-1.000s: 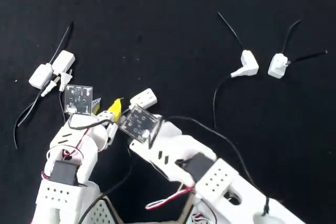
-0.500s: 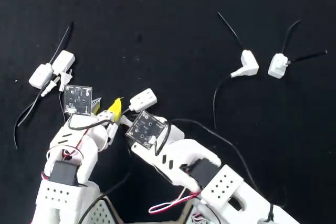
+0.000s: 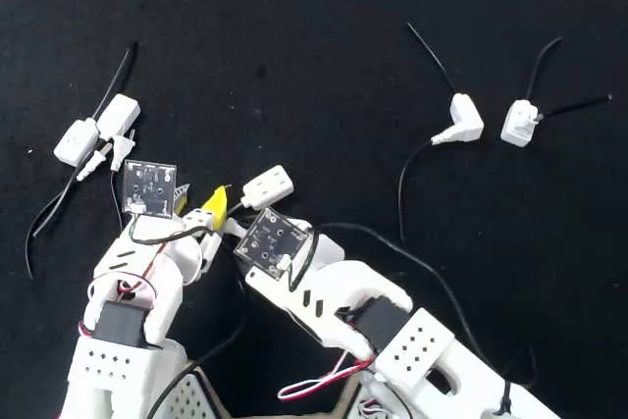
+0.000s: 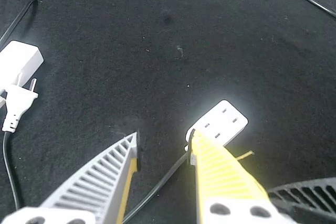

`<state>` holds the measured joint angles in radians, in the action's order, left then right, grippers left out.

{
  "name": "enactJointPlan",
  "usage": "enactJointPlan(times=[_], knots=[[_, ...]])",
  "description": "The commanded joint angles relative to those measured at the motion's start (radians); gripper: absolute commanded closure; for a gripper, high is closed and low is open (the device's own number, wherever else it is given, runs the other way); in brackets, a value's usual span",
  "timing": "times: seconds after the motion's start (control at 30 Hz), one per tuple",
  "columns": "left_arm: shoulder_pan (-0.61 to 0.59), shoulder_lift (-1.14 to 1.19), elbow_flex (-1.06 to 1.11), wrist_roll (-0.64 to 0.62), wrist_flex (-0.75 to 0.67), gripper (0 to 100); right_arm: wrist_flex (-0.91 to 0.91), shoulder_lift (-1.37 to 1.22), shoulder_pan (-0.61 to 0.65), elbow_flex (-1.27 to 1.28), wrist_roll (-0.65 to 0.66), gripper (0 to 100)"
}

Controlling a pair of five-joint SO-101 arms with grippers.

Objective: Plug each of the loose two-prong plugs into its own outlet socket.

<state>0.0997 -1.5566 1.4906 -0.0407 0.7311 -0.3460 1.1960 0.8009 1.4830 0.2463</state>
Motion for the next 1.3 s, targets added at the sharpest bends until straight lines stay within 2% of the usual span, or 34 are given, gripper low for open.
enactJointPlan(times=[0.0,0.23,0.4,0.53,0.73,0.8,0.9,1.1,1.27], knots=[[0.015,-0.003,0.002,0.018,-0.005,83,0.003,0.045,0.003,-0.025,-0.017,98.8],[-0.087,-0.003,-0.071,0.011,0.005,83,0.003,0.044,0.003,-0.024,-0.066,98.8],[-0.148,-0.003,-0.168,-0.063,0.048,83,-0.012,0.042,0.003,-0.021,-0.061,98.8],[-0.200,-0.003,-0.191,-0.066,0.064,83,-0.097,0.042,-0.008,-0.051,-0.060,98.8],[-0.272,-0.003,-0.087,-0.061,0.063,82,-0.351,0.039,-0.164,-0.229,-0.060,98.8],[-0.303,-0.003,-0.039,-0.002,0.063,83,-0.446,0.012,-0.192,-0.291,-0.060,98.8],[-0.363,-0.005,0.022,0.077,0.060,83,-0.525,-0.084,-0.215,-0.363,-0.060,98.8],[-0.377,-0.005,0.070,0.075,0.012,83,-0.535,-0.397,-0.288,-0.584,-0.060,98.8],[-0.375,-0.005,0.133,0.081,-0.074,83,-0.663,-0.733,-0.304,-0.878,-0.060,98.8]])
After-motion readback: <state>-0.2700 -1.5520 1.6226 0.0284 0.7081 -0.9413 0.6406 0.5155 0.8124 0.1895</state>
